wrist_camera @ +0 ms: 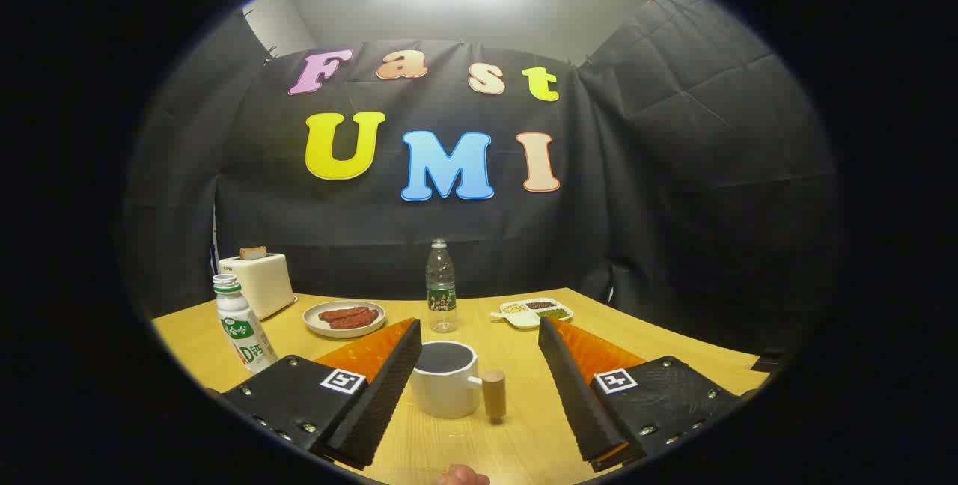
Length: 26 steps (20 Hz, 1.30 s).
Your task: Take the bottle from table, then pour the juice into the cup, finally place the bottle on the coaster
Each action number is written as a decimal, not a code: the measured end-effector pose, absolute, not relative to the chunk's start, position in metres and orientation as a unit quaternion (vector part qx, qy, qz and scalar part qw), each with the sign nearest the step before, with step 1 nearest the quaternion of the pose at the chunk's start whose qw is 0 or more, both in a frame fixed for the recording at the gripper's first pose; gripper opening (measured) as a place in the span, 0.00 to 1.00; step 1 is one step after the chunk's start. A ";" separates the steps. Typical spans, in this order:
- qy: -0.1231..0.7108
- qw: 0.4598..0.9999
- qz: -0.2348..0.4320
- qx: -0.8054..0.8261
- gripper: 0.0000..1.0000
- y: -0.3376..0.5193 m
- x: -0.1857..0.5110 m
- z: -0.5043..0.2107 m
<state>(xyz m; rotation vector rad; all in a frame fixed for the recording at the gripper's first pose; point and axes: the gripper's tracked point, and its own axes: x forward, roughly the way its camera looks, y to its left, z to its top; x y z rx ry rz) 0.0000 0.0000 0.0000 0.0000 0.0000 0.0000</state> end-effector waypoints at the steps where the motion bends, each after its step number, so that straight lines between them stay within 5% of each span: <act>1: 0.001 1.000 0.002 0.003 0.95 0.006 -0.002 -0.001; 15: 0.000 1.000 0.020 0.001 0.95 0.079 -0.012 -0.006; 26: -0.029 0.995 0.099 -0.018 0.95 0.182 -0.030 0.016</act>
